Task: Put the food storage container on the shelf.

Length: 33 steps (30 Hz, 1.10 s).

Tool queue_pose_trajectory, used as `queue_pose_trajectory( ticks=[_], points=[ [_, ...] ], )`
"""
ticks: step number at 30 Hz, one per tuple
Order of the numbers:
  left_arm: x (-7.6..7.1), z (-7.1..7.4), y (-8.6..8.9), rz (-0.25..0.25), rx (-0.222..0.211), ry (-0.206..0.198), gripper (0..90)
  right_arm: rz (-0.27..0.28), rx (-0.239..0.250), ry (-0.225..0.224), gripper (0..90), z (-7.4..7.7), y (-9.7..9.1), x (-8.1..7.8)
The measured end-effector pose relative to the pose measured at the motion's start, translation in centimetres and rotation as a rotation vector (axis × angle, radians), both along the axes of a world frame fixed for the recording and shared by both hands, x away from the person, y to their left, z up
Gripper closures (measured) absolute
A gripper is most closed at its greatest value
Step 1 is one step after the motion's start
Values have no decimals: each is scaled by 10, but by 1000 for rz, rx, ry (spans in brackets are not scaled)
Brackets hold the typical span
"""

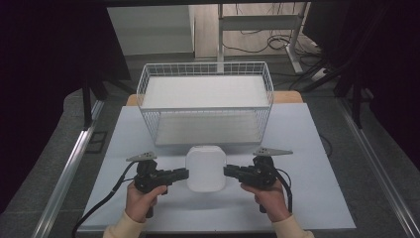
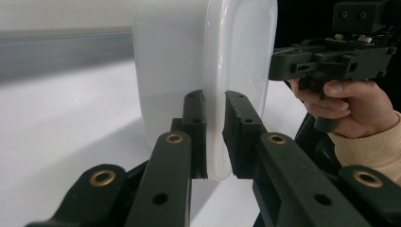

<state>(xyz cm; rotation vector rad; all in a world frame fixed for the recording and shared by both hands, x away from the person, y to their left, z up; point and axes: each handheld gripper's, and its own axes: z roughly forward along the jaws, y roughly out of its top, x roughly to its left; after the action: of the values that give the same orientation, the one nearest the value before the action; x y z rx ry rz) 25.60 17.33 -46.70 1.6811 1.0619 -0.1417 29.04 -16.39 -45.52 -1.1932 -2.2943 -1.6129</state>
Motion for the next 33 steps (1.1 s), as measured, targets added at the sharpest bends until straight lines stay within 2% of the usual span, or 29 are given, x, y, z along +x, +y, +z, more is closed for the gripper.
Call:
queue_pose_trajectory(
  ticks=[16, 21, 26, 33],
  points=[
    [-1, 9, 4, 3, -17, -21, 795, 22, 15, -44, 788, 13, 1, -5],
    [-3, 16, 3, 6, 2, -52, 795, 20, 5, -66, 788, 18, 2, -6],
    [-1, 21, 4, 10, 4, -60, 794, 18, 4, -74, 789, 23, 3, -5],
    [8, 36, 3, 14, 2, -76, 792, 23, 16, -98, 790, 38, 3, 1]
  ],
)
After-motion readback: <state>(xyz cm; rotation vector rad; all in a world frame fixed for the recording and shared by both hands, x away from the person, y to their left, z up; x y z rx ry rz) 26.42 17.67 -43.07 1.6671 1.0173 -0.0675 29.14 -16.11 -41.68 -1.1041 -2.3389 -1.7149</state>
